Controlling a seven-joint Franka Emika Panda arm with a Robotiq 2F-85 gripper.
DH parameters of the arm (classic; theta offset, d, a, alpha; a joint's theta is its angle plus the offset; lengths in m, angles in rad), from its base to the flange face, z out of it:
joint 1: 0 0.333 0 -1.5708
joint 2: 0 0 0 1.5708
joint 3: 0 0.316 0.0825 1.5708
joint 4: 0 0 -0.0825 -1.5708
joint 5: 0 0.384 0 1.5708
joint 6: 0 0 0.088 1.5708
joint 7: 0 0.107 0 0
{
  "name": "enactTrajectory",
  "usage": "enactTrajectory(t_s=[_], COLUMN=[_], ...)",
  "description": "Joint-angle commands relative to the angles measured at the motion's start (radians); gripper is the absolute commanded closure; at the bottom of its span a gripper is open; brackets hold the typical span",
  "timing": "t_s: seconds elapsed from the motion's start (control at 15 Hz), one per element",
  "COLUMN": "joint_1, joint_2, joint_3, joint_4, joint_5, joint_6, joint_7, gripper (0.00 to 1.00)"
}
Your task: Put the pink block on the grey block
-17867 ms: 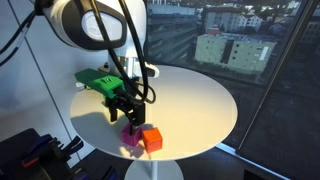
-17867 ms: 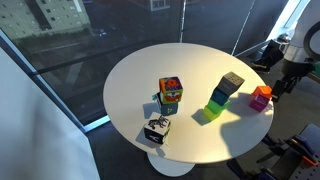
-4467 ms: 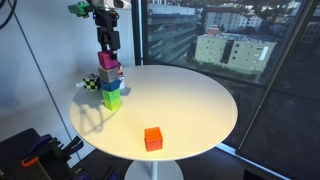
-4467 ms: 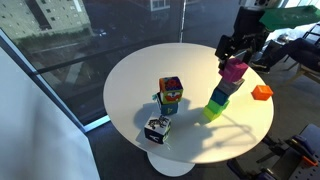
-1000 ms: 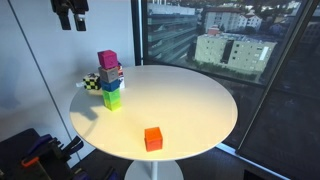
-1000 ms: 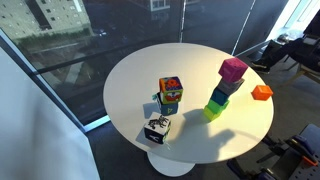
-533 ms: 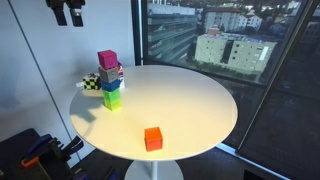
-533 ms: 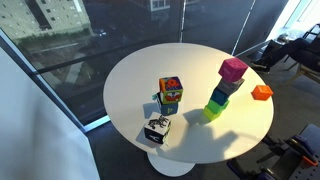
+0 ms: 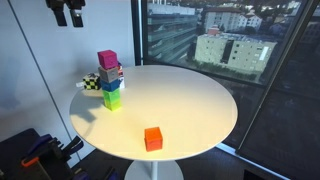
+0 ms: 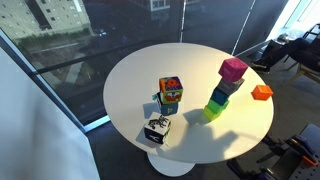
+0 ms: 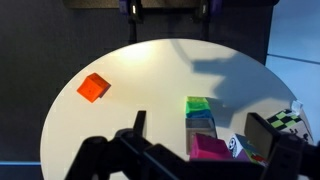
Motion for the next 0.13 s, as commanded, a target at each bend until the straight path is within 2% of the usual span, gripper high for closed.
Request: enactTrajectory(t_s=[0.0, 0.07], joint_1=[-0.006, -0.006], joint_2=[0.001, 0.001], joint_3=[0.004, 0.004], joint_4=[0.002, 0.002], joint_5=[0.003, 0.003], joint_6=[-0.002, -0.002], joint_7=[-0.003, -0.003], gripper=[0.0, 0.0])
